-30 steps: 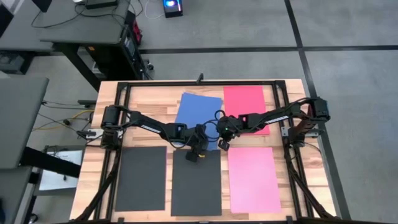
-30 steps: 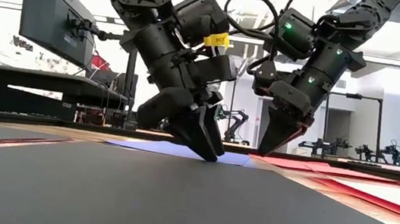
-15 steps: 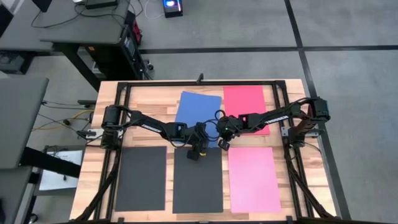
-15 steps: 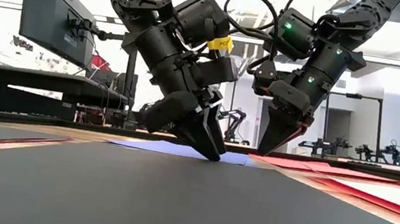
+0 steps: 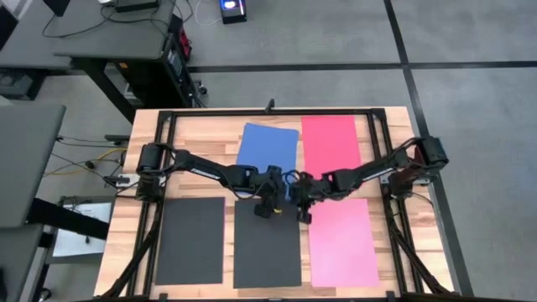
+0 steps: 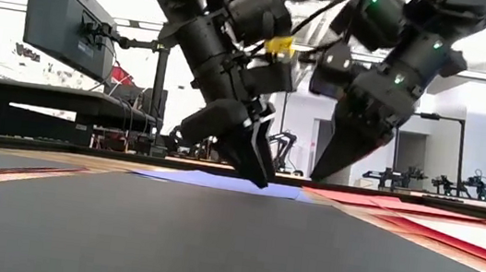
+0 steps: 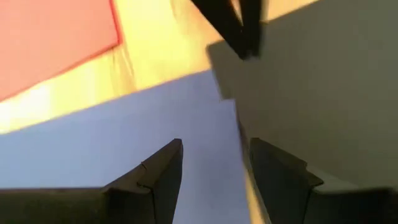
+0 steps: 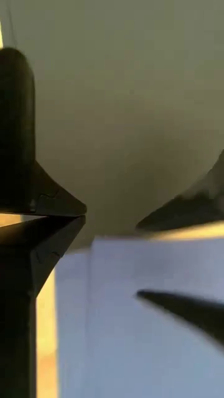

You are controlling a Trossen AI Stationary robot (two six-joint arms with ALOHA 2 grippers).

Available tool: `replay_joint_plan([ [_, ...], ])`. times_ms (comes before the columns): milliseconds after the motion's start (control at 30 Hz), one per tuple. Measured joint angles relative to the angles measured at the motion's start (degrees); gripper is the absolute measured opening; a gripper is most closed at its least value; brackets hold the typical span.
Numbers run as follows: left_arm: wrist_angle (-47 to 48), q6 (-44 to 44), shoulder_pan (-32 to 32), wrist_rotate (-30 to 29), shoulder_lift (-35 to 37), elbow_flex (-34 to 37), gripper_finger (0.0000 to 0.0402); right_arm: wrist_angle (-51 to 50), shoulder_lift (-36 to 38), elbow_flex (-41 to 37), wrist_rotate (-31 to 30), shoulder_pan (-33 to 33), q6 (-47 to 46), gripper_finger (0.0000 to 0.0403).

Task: Organize paper
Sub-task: Stack the blue paper on top of the blue paper

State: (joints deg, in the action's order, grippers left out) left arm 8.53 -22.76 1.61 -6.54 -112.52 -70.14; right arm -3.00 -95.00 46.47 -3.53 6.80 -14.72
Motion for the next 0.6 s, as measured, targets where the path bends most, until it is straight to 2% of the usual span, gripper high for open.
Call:
replay_joint_plan([
  [267, 1.8, -1.0, 0.3, 0.2, 2.2, -1.6, 0.0170, 1.4, 0.0, 0.0, -8.5, 6.5, 0.4, 0.0000],
  [367, 3.2, 0.1, -0.8, 2.0, 3.9, -1.5, 0.0168, 1.4, 0.0, 0.0, -9.7, 7.5, 0.4, 0.0000],
  [600, -5.8, 1.9, -3.5, 5.0, 8.8, 8.0, 0.0162, 1.4, 0.0, 0.1, -9.9, 7.4, 0.2, 0.0000],
])
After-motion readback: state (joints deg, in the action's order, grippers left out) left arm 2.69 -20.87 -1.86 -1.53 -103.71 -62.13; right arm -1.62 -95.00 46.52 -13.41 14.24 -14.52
